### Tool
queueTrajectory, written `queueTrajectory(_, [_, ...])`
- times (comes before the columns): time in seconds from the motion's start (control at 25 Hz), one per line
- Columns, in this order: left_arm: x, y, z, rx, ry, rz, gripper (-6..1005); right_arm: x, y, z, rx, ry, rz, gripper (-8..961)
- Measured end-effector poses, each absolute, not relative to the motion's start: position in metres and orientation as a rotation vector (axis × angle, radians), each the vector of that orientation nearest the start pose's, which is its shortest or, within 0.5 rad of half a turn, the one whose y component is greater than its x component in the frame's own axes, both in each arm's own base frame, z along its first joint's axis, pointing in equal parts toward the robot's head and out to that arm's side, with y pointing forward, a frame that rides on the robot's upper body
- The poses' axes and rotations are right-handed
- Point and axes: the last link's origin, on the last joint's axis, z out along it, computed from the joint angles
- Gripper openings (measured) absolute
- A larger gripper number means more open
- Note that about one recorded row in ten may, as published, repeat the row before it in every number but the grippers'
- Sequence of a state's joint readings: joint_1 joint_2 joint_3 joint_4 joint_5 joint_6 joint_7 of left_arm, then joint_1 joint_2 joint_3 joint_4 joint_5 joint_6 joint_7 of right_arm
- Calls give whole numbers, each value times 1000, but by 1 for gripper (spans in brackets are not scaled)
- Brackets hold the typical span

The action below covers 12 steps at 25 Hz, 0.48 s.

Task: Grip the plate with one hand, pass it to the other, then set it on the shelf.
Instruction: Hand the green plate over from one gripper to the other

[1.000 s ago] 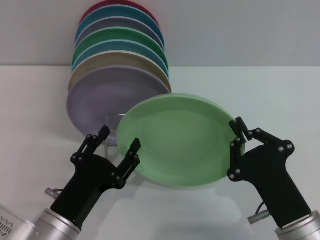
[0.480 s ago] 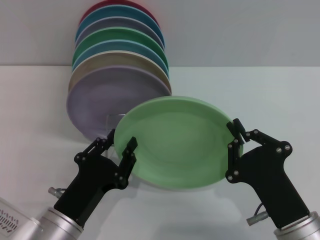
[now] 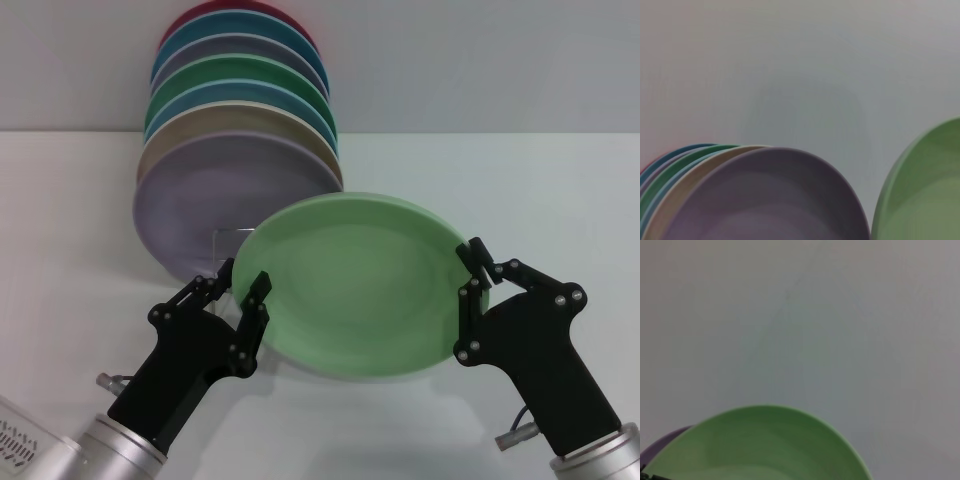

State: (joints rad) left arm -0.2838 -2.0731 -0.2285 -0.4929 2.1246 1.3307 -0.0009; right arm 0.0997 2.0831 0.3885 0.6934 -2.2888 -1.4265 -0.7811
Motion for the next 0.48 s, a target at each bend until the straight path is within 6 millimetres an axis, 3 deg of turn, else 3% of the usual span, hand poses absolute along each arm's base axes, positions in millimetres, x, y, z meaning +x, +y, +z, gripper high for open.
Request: queueTrajectory(0.48, [-255,239,-99,-1940,-454,-974,236,226,207,-84,-1685,-162,631,16])
